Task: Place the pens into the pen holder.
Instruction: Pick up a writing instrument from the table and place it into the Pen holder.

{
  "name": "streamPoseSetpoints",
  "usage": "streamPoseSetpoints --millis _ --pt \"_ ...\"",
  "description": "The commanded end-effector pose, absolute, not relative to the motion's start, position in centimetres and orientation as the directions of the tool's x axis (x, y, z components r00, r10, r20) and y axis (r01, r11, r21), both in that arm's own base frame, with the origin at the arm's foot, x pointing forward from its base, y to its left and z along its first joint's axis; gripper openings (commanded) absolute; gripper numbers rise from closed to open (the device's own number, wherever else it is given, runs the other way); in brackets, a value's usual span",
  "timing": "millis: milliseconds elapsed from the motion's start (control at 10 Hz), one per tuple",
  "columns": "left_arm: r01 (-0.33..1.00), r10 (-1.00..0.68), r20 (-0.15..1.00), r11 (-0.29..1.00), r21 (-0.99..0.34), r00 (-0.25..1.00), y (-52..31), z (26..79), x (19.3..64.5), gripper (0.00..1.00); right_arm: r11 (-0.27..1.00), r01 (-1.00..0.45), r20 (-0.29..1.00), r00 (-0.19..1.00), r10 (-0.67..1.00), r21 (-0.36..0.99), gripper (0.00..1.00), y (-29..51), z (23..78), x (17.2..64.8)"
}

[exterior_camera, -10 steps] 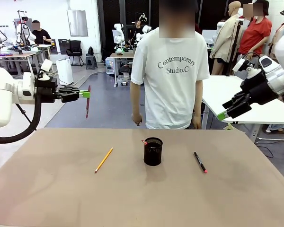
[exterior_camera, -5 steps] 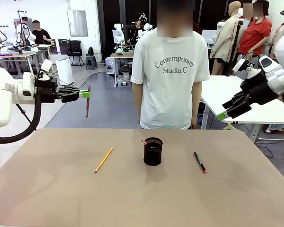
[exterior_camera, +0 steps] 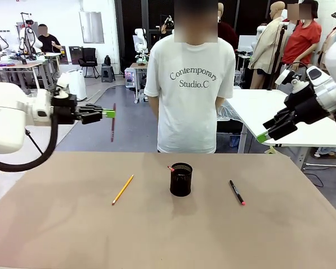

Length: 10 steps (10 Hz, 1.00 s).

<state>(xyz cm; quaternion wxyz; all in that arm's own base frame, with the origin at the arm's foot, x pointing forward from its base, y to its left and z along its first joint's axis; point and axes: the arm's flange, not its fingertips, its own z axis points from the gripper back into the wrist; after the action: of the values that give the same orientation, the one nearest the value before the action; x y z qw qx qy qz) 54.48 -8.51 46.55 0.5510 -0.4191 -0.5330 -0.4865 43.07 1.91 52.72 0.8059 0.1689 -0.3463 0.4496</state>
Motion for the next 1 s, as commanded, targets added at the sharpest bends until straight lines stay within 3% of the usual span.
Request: streamPoseSetpoints --millis 0,300,600,900 --pt "0.982 -0.019 0.991 0.13 0.133 -0.132 -11.8 45.3 56.2 0.0 0.534 -0.845 0.73 0.344 0.591 -0.035 1.0 1.9 52.8 43.2" --pt "0.975 0.07 0.976 0.095 0.199 -0.206 -16.4 43.3 57.6 0.0 0.534 -0.845 0.73 0.344 0.591 -0.035 1.0 1.9 52.8 43.2" --pt "0.981 0.172 0.969 -0.049 0.186 -0.175 -22.5 41.0 57.3 0.0 0.534 -0.845 0.73 0.344 0.591 -0.035 1.0 1.9 52.8 43.2" --pt "0.966 0.217 0.952 -0.093 0.239 -0.215 -27.2 39.0 56.7 0.0 0.534 -0.845 0.73 0.344 0.591 -0.035 1.0 1.9 52.8 43.2"
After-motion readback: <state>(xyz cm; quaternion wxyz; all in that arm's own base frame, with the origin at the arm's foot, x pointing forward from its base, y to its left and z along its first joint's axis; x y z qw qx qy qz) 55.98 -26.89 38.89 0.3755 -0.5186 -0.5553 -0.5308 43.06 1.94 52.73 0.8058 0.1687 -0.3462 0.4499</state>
